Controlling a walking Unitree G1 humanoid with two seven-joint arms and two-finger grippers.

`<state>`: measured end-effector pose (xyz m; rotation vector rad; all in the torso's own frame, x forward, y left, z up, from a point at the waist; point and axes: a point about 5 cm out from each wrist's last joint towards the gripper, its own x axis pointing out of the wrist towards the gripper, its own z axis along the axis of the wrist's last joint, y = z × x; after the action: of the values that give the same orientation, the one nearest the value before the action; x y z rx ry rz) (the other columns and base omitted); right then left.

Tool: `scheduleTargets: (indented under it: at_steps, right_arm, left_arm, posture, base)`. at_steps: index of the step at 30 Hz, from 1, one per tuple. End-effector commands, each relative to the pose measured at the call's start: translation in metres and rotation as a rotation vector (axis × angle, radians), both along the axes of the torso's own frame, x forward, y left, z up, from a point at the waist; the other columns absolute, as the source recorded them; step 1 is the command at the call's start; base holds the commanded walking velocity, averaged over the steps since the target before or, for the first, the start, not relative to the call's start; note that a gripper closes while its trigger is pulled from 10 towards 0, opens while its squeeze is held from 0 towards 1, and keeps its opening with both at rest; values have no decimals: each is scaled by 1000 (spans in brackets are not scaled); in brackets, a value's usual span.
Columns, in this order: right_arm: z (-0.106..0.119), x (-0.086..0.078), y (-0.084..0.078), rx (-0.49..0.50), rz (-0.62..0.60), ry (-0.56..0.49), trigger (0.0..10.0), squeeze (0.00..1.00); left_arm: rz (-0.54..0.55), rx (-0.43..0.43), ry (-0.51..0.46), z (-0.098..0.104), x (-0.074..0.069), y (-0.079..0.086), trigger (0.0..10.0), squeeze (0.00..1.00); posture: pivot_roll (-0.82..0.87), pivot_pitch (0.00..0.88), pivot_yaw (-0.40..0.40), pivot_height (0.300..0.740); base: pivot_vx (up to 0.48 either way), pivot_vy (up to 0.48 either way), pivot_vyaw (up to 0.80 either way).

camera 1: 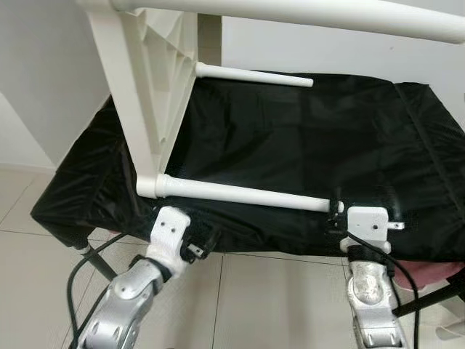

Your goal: Building children table

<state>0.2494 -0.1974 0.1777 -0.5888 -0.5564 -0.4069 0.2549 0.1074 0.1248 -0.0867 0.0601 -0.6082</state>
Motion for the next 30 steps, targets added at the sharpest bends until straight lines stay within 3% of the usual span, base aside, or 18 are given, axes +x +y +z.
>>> scheduleTargets:
  at_steps: [1, 4, 5, 6, 8, 10, 11, 12, 13, 15, 17, 23, 30]
  right_arm:
    - [8, -2, 2, -47, -32, -41, 10000, 0]
    - [28, -2, 8, -129, -68, -116, 10000, 0]
    - [58, 1, 18, -222, -65, -223, 10000, 0]
    - [66, 1, 21, -244, -59, -248, 10000, 0]
    - [66, 1, 21, -244, -59, -248, 10000, 0]
    - [94, 6, 31, -303, 4, -338, 10000, 0]
    - [94, 6, 31, -303, 4, -338, 10000, 0]
    - [107, 9, 38, -366, 57, -383, 10000, 0]
    - [107, 9, 38, -366, 57, -383, 10000, 0]
    - [120, 12, 51, -491, 116, -445, 10000, 0]
    - [128, 14, 57, -551, 141, -477, 10000, 0]
    - [141, 19, 68, -598, 205, -498, 10000, 0]
    - [151, 28, 78, -643, 296, -447, 10000, 0]
  left_arm:
    - [26, -13, 63, -8, 1, 4, 10000, 0]
    - [29, -38, 81, -6, 1, 3, 10000, 0]
    - [38, -23, 79, -6, 3, 4, 10000, 0]
    - [38, -16, 76, -6, 3, 5, 10000, 0]
    - [38, -16, 76, -6, 3, 5, 10000, 0]
    - [34, -16, 72, -4, 4, 5, 10000, 0]
    - [34, -16, 72, -4, 4, 5, 10000, 0]
    - [35, -18, 73, -3, 5, 4, 10000, 0]
    - [35, -18, 73, -3, 5, 4, 10000, 0]
    - [38, -33, 82, -1, 6, 4, 10000, 0]
    - [41, -29, 86, -2, 7, 4, 10000, 0]
    - [42, -25, 91, -1, 8, 4, 10000, 0]
    - [62, -33, 85, 2, 11, 5, 10000, 0]
  posture:
    - [-49, 85, 23, 740]
    - [-50, 87, 23, 740]
    - [-50, 87, 26, 740]
    - [-50, 87, 26, 740]
    - [-50, 87, 26, 740]
    - [-51, 87, 23, 740]
    - [-51, 87, 23, 740]
    - [-51, 88, 23, 740]
    - [-51, 88, 23, 740]
    - [-50, 87, 23, 740]
    - [-53, 89, 24, 740]
    - [-53, 89, 24, 740]
    - [-44, 83, 3, 740]
  base:
    - [0, 0, 0]
    - [0, 0, 0]
    - [0, 0, 0]
    - [0, 0, 0]
    - [0, 0, 0]
    - [0, 0, 0]
    - [0, 0, 0]
    - [0, 0, 0]
    - [0, 0, 0]
    - [0, 0, 0]
    - [0, 0, 0]
    - [0, 0, 0]
    - [0, 0, 0]
